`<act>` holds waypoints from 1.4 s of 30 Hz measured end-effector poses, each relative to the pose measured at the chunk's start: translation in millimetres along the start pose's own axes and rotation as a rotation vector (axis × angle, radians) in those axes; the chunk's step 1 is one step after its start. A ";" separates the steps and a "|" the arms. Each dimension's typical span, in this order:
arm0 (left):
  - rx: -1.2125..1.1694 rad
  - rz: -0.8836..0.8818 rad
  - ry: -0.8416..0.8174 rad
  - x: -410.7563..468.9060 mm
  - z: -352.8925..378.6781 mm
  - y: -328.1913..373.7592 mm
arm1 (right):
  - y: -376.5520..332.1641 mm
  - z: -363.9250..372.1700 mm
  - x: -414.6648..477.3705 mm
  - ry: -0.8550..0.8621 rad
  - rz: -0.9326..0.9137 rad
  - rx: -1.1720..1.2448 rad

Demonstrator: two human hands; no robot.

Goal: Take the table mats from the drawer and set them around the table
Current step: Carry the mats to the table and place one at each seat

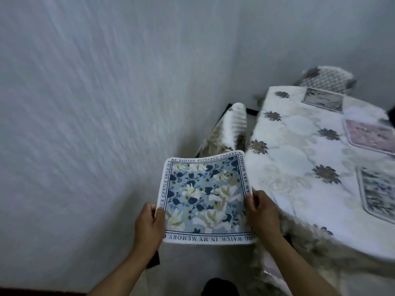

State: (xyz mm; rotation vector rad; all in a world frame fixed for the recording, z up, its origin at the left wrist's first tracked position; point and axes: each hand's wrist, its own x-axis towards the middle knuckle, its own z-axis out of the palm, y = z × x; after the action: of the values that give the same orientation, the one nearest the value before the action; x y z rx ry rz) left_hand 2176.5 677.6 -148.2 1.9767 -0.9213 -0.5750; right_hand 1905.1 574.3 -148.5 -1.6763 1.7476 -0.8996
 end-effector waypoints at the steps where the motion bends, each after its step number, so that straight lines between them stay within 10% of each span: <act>1: 0.001 0.018 -0.058 15.6 12.4 9.6 | 5.4 -5.3 6.5 0.055 0.034 -0.001; 21: 0.062 0.347 -0.520 301.5 273.8 226.1 | 66.0 -42.3 289.7 0.466 0.387 0.039; 42: 0.267 1.110 -1.342 447.8 551.9 339.2 | 64.5 44.8 356.7 1.272 1.046 0.077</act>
State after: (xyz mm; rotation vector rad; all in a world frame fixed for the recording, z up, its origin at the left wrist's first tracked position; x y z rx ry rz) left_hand 1947.6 -75.5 -172.4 0.7185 -2.6948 -1.0810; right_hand 1874.6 214.8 -205.6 0.2460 2.7612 -1.4944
